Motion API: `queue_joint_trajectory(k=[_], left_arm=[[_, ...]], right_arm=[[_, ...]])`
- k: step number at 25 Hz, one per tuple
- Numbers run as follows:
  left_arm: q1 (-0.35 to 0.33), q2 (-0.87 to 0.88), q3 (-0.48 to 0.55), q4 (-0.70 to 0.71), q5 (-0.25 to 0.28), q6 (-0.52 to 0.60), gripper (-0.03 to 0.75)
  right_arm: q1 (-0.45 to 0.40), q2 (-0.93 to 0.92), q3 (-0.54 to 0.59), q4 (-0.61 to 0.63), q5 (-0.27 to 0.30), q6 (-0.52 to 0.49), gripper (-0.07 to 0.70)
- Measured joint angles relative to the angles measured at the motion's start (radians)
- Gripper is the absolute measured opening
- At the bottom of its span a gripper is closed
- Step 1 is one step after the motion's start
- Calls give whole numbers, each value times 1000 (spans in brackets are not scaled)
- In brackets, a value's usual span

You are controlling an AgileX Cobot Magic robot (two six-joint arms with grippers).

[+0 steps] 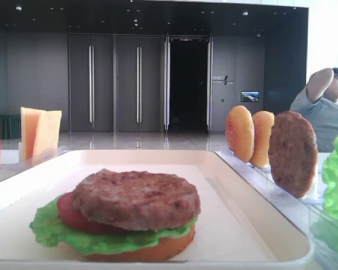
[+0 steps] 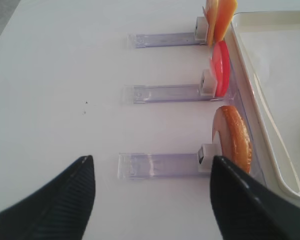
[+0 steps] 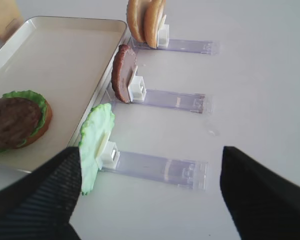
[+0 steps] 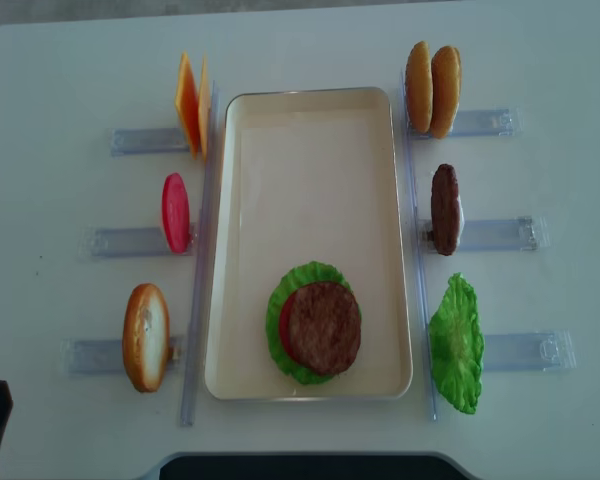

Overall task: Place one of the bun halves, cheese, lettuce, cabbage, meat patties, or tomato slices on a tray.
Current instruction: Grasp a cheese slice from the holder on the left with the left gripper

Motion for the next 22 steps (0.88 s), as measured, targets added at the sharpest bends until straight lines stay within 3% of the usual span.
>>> queue_joint_trajectory(k=[22], left_arm=[[0,0,0,0,0,0,251]], right_arm=[[0,0,0,0,0,0,542]])
